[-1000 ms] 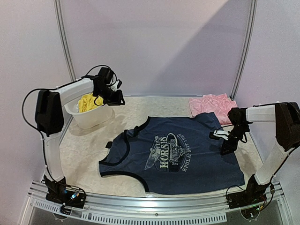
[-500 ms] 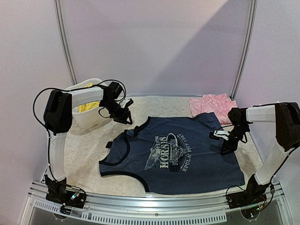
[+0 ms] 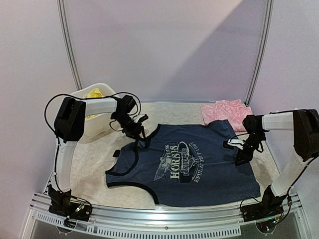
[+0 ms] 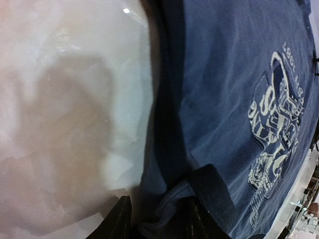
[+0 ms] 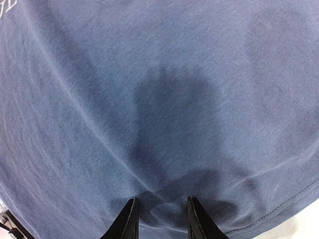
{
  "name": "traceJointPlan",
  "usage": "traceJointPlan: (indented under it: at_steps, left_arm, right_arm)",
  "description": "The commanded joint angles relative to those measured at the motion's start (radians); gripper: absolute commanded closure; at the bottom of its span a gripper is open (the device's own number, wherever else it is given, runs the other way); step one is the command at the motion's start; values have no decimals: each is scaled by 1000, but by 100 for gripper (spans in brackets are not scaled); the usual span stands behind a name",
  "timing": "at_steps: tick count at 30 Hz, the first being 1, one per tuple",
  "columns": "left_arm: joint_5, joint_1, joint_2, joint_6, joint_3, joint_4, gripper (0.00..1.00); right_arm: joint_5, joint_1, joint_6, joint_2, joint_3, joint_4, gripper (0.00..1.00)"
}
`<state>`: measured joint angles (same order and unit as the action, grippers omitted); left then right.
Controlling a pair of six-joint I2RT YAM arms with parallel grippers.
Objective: Fold and stack the mixed laundry pile
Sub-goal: Smooth out the flattened tank top at the center of the board.
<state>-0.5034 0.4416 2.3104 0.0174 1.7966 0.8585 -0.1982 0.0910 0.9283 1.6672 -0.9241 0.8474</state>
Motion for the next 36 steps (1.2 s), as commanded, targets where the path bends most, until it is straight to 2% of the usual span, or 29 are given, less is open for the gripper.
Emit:
traceJointPlan:
  at_steps: [1, 7, 9, 14, 20, 27, 31, 36]
  left_arm:
    - [-84, 27, 10, -50, 21, 30, 64]
    - [-92, 20, -6, -57, 17, 62, 94]
    - [-68, 15, -24, -48, 18, 64, 98]
    - [14, -13, -154, 5, -50, -7, 99]
    - [130, -62, -317, 115, -215, -212, 96]
    - [229, -81, -287, 213, -232, -229, 87]
    - [303, -89, -293, 259, -245, -248, 93]
    - [511, -109, -330, 374, -287, -251, 95]
  right_arm:
    - [15, -7, -8, 12, 45, 59, 66]
    - [11, -7, -8, 14, 51, 53, 67]
    - [10, -7, -8, 14, 54, 53, 67]
    - [12, -7, -7, 12, 62, 51, 67]
    - [18, -7, -9, 17, 62, 39, 67]
    - [20, -6, -16, 41, 55, 38, 67]
    - [23, -6, -15, 33, 59, 42, 67]
    - [21, -7, -18, 25, 60, 40, 67]
